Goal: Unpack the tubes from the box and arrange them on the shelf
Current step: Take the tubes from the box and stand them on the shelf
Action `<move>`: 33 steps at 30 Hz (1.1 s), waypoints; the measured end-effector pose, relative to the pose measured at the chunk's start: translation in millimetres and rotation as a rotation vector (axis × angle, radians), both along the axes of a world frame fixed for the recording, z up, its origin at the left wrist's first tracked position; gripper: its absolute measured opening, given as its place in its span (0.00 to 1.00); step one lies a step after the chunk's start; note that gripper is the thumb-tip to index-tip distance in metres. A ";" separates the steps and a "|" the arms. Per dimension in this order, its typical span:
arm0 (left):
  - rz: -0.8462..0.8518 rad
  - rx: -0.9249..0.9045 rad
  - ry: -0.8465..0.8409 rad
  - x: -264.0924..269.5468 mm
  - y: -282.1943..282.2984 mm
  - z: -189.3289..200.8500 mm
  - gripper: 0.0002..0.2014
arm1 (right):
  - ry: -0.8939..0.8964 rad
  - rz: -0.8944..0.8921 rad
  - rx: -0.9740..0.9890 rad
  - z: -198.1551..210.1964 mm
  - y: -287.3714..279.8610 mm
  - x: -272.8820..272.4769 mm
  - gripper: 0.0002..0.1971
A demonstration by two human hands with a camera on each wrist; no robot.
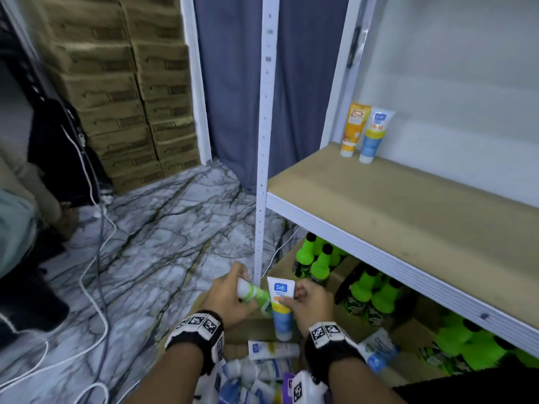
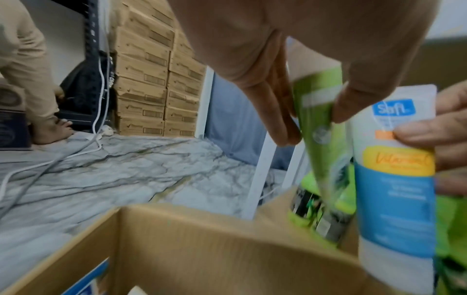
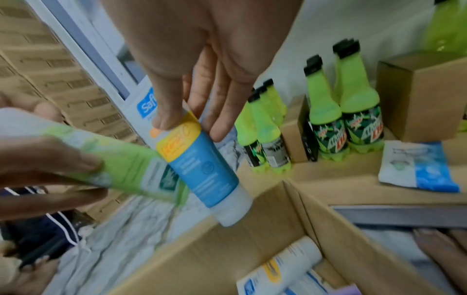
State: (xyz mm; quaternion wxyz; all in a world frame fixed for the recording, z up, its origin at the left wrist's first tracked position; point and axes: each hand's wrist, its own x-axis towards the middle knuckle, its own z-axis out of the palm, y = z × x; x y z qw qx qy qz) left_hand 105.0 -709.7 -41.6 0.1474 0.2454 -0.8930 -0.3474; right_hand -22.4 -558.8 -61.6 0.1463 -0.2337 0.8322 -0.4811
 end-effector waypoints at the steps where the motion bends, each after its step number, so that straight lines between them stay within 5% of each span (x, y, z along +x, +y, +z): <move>1: 0.014 -0.017 0.009 -2.8 0.2 12.6 0.20 | 0.020 -0.001 -0.034 14.9 2.4 -1.9 0.17; 6: 0.072 -0.085 0.059 -14.3 -6.0 69.6 0.26 | 0.145 -0.047 -0.092 85.6 15.8 -15.6 0.16; 9: 0.092 0.006 0.185 -21.1 -1.1 105.4 0.20 | 0.203 -0.059 -0.149 126.9 23.0 -23.5 0.14; 11: 0.057 0.073 0.273 -28.1 3.4 125.0 0.12 | 0.235 -0.079 -0.191 153.5 27.5 -28.0 0.13; 14: -0.034 0.155 0.309 -43.3 12.9 153.3 0.19 | 0.266 -0.085 -0.263 187.5 32.2 -37.6 0.11; 18: -0.131 0.202 0.337 -75.8 21.1 182.4 0.15 | 0.300 -0.118 -0.312 223.3 38.2 -56.2 0.11; 33: -0.201 -0.022 0.192 -176.8 25.9 199.0 0.13 | 0.357 -0.331 -0.216 238.7 53.3 -126.0 0.12</move>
